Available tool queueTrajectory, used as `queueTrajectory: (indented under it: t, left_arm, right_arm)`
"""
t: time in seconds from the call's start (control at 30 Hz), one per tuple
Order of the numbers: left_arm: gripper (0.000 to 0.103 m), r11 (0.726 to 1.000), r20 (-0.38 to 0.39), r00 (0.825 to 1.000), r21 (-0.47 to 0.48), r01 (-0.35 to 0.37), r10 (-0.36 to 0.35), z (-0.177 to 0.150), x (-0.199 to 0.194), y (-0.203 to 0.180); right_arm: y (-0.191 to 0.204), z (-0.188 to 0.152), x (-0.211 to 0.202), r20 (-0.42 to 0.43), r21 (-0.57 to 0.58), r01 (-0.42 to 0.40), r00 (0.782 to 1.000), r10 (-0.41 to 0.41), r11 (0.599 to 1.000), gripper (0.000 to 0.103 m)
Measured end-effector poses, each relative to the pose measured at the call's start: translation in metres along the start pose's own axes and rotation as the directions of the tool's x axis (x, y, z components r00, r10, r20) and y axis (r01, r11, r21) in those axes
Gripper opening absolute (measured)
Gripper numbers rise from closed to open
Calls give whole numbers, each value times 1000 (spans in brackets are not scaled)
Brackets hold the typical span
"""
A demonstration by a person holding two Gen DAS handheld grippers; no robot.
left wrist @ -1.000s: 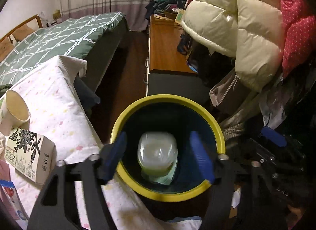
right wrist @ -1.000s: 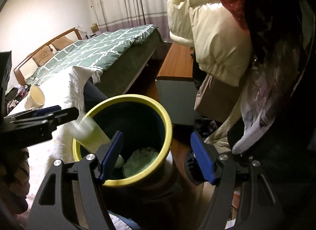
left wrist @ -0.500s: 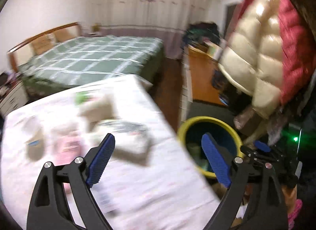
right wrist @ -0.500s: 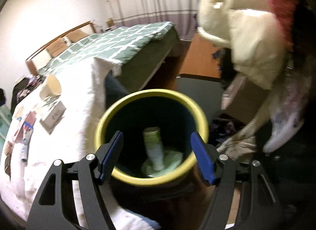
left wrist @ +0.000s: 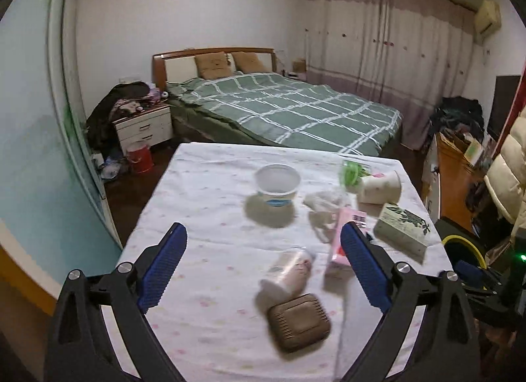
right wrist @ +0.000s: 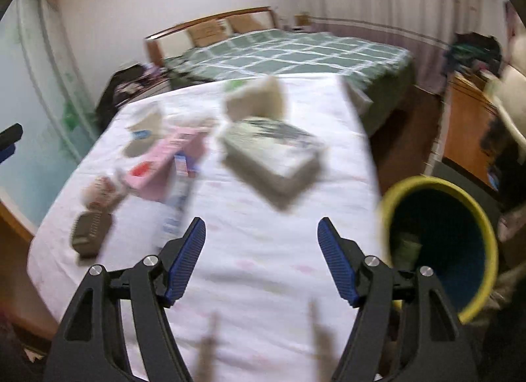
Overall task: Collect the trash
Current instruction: 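Grasp the white toothpaste tube with the right gripper and lift it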
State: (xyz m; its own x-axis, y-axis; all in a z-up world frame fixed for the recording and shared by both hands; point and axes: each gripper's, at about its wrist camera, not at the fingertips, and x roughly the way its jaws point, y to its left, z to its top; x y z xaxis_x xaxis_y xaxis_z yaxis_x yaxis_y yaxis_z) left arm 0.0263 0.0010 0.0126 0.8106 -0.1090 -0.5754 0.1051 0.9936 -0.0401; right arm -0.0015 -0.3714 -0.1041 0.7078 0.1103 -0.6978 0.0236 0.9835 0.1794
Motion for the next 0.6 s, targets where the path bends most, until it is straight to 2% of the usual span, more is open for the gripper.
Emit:
queueTrajectory:
  t: [0.07, 0.13, 0.27, 0.5, 0.53, 0.6]
  left_arm:
    - [94, 1000, 4, 1000, -2, 0, 0, -2, -2, 8]
    - [94, 1000, 2, 1000, 6, 5, -5, -6, -2, 12]
    - [94, 1000, -11, 1000, -1, 25, -25, -15, 1, 8]
    - [95, 999, -53, 998, -20, 41, -42, -29, 11, 12]
    - [95, 999, -60, 997, -20, 42, -43, -30, 13, 12]
    - [95, 999, -73, 996, -20, 45, -46, -32, 18, 10]
  right_arm:
    - [22, 11, 10, -10, -15, -50, 999, 50, 999, 58]
    - [40, 21, 22, -34, -27, -94, 995, 93, 995, 55]
    - [65, 33, 50, -91, -63, -102, 991, 96, 993, 42]
    - [75, 34, 90, -202, -57, -111, 974, 98, 992, 38]
    - [75, 34, 93, -208, -53, -118, 973, 104, 992, 29]
    - [73, 33, 93, -205, -42, -123, 972, 112, 992, 19]
